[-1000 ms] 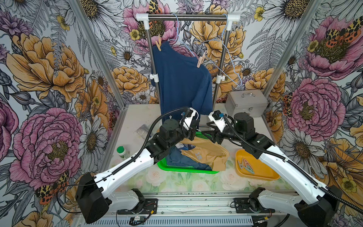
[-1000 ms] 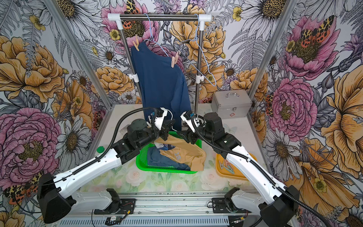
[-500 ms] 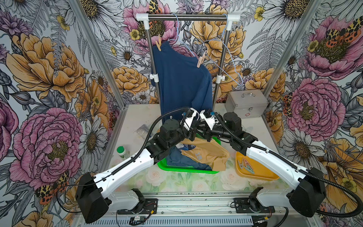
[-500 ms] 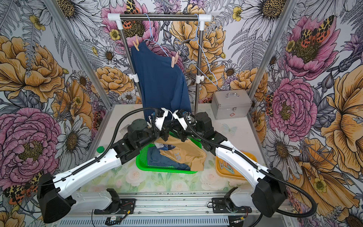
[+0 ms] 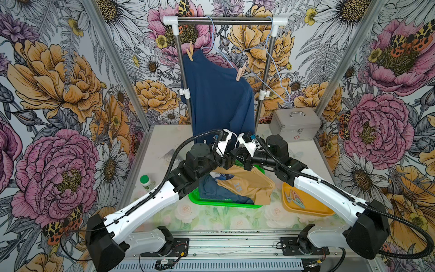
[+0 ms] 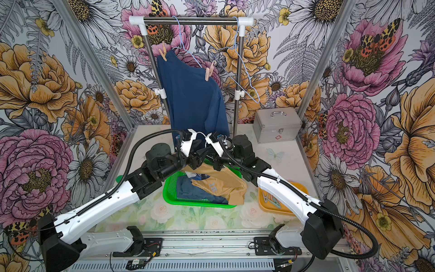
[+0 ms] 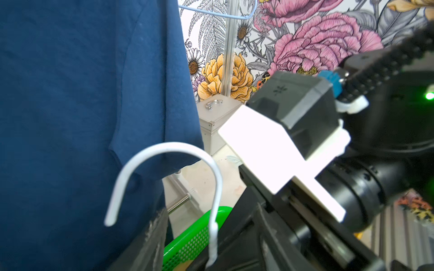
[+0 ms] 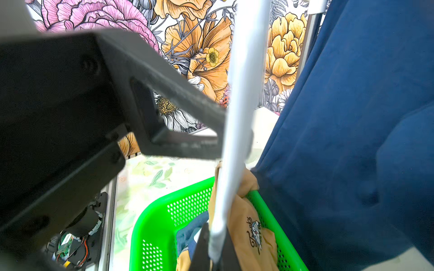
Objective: Remove the clothespins securing t-shirts to the hanger
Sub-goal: Adjust the hanger, then remove the clothespin from the hanger.
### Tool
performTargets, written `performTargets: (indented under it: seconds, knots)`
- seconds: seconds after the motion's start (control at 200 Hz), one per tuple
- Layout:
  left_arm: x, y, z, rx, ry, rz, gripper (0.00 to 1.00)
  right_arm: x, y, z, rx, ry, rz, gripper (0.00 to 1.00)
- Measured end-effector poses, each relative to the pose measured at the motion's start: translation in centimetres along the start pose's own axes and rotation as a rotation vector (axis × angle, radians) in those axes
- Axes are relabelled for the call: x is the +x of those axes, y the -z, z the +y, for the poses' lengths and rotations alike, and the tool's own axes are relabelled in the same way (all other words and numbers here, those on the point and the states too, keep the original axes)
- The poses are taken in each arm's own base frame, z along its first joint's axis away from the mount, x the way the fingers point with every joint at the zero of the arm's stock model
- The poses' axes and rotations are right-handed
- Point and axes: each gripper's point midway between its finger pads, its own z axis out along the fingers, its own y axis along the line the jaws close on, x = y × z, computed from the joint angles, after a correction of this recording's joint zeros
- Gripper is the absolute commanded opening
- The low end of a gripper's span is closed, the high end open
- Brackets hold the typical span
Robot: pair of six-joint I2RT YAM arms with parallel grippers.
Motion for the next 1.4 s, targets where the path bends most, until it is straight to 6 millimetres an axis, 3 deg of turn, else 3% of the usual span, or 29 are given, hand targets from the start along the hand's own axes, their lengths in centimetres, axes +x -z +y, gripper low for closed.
performTargets:
  seconds: [0.135, 0.2, 0.345, 0.585, 0.885, 1.28, 1.4]
  knots:
    - [-0.4, 3.3, 2.2, -0.010, -0.029, 0.009, 0.72, 0.3, 0.3, -0.5, 0.009, 0.012, 0.015, 0.00]
    - [-0.5, 5.2, 3.7, -0.027, -0.049, 0.002, 0.79, 0.2, 0.6, -0.9, 0.017, 0.023, 0.028, 0.00]
    - [-0.5, 9.0, 6.7, -0.072, -0.103, -0.005, 0.88, -1.3, 1.4, -0.7, 0.001, 0.096, 0.042, 0.00]
    - [1.2, 11.3, 7.4, 0.025, -0.273, 0.043, 0.97, -2.3, 2.5, 0.2, -0.067, 0.295, 0.091, 0.00]
    - [5.6, 10.5, 7.2, 0.165, -0.468, 0.187, 0.97, 0.3, 2.9, 0.7, -0.159, 0.497, 0.189, 0.00]
    - [11.6, 6.7, 6.0, 0.354, -0.620, 0.349, 0.92, 1.2, 2.7, 1.9, -0.212, 0.611, 0.204, 0.00]
    - [12.6, 6.1, 5.8, 0.386, -0.648, 0.376, 0.90, 1.3, 2.7, 2.0, -0.218, 0.625, 0.208, 0.00]
